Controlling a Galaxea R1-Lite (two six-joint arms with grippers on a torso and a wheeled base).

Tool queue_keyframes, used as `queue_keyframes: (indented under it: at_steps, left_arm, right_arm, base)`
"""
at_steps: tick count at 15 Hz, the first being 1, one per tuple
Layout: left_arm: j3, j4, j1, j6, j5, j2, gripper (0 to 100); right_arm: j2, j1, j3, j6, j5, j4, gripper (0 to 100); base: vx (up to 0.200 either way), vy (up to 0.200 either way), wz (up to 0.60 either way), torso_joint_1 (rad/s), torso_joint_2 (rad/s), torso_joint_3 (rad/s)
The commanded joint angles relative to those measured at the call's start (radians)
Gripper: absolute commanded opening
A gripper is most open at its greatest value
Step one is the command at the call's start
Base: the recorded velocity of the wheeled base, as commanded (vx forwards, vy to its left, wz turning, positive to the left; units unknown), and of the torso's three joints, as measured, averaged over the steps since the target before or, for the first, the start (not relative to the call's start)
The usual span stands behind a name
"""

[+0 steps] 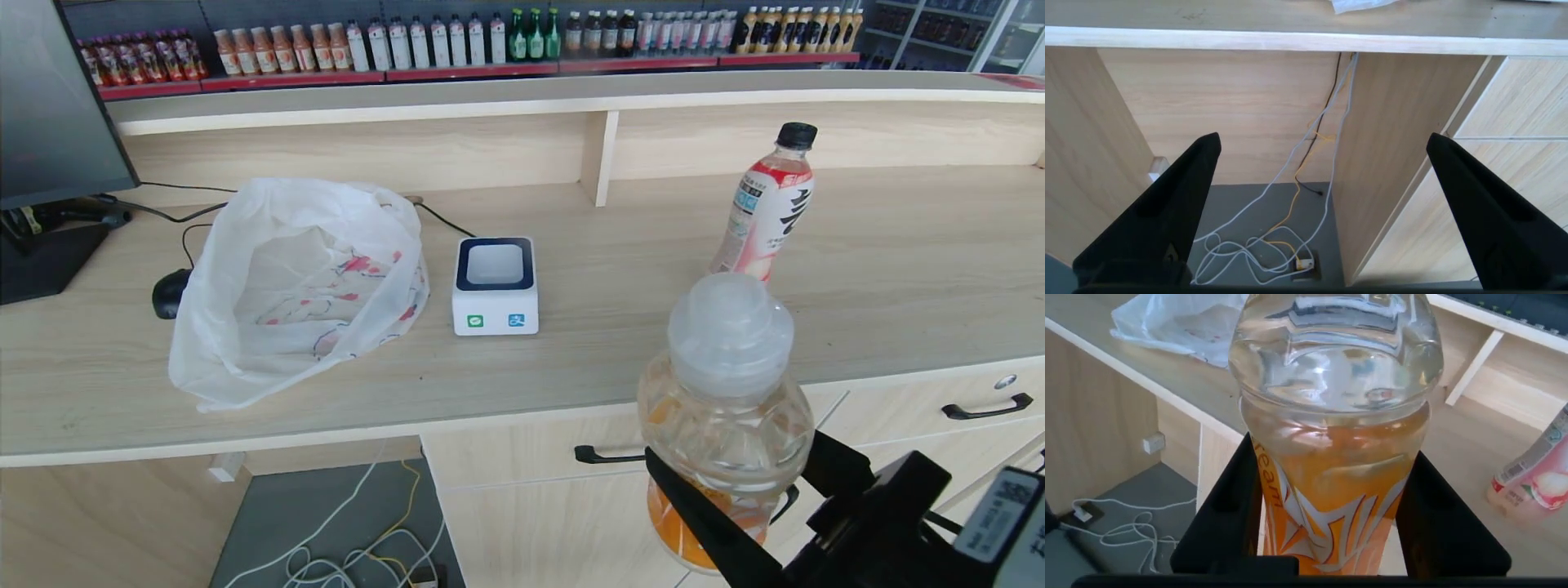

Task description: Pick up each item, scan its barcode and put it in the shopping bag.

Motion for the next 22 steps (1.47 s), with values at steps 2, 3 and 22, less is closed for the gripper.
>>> queue_keyframes:
  at_steps: [2,3,22]
  left_arm:
    - [0.000,0.000,0.000,0.001,0.000,0.000,100]
    - [0.000,0.000,0.000,0.001,0.000,0.000,100]
    - [0.000,0.000,0.000,0.001,0.000,0.000,100]
  right_arm:
    - [0.021,0.002,0.019,-0.026,0.001,-0.001,0]
    - [0.027,0.000,0.020,-0.032,0.001,-0.001,0]
    - [0.001,0.111,0.088,-0.790,0.123,-0.001,0]
  base:
    - [0.000,0.000,0.00,0.000,0.00,0.000]
    - [0.000,0.000,0.00,0.000,0.00,0.000]
    - [0.000,0.000,0.00,0.000,0.00,0.000]
